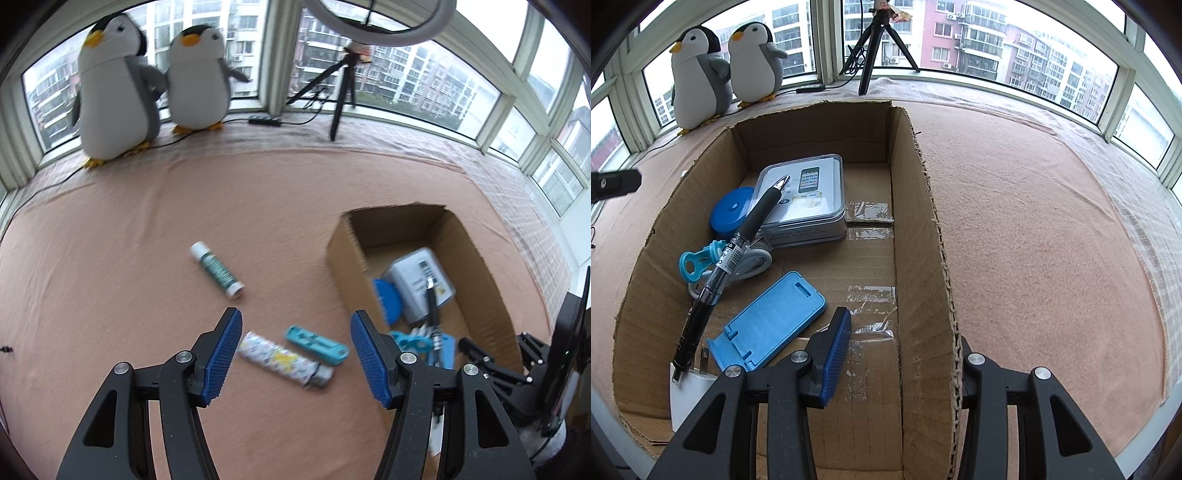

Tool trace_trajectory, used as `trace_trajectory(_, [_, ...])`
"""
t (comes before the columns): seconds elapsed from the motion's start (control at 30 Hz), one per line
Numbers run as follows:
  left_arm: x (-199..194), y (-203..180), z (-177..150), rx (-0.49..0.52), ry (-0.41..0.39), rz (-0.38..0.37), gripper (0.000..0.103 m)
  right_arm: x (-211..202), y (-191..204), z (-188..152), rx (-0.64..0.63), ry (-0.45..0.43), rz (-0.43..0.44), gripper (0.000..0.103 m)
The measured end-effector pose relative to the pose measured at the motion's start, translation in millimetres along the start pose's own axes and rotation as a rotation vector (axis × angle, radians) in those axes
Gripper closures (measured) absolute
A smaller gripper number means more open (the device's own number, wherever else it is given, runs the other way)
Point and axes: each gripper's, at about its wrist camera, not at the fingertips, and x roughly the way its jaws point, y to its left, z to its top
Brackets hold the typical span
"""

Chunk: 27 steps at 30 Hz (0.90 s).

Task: Organize rigid objects
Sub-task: 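Move the left tool to the Mentholatum lip balm tube and close on it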

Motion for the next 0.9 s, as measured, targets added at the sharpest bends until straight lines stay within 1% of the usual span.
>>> trace_trajectory(0.07, [3.3,11.9,-6.1,-0.023,0.021,0.002,0.038,-0.1,-0.2,-0.4,-0.001,-0.001,-0.001,0.065])
trace_trajectory(0.2, [12.9,35.1,-13.7,-0.077,0.045,0.036,0.038,-0.2,-0.2,-0.4,-0.001,-0.002,-0.001,0.065])
trace_trajectory(0.27, [18.7,47.6,-13.3,-0.122,0.057,0.028,0.038,-0.2,-0.2,-0.4,-0.001,-0.002,-0.001,0.065])
trace_trajectory(0.33, [24.3,55.7,-11.0,-0.150,0.064,0.038,0.038,-0.1,-0.1,-0.4,-0.001,-0.002,-0.001,0.065])
trace_trajectory(0.43, [33.5,64.8,-4.3,-0.200,0.069,0.034,0.038,-0.1,-0.2,-0.5,0.000,-0.002,0.000,0.065])
trace_trajectory(0.5, [39.7,69.1,1.6,-0.222,0.064,0.055,0.038,-0.3,0.0,-0.5,0.001,-0.002,0.003,0.065])
trace_trajectory(0.63, [56.7,74.2,15.8,-0.267,0.082,0.047,0.039,-0.9,-0.6,0.0,0.001,-0.003,0.005,0.065])
trace_trajectory(0.7, [62.6,73.1,21.9,-0.269,0.082,0.052,0.039,-1.0,-0.9,-0.2,0.003,-0.004,0.006,0.065])
trace_trajectory(0.77, [69.7,71.9,29.4,-0.275,0.084,0.057,0.041,-1.0,-1.1,-0.2,0.004,-0.004,0.007,0.065])
trace_trajectory(0.83, [77.1,70.3,35.1,-0.279,0.091,0.066,0.051,-1.0,-1.0,-0.1,0.005,-0.004,0.008,0.065])
trace_trajectory(0.9, [84.2,70.6,39.3,-0.280,0.099,0.073,0.053,-1.0,-0.9,0.1,0.005,-0.004,0.010,0.065])
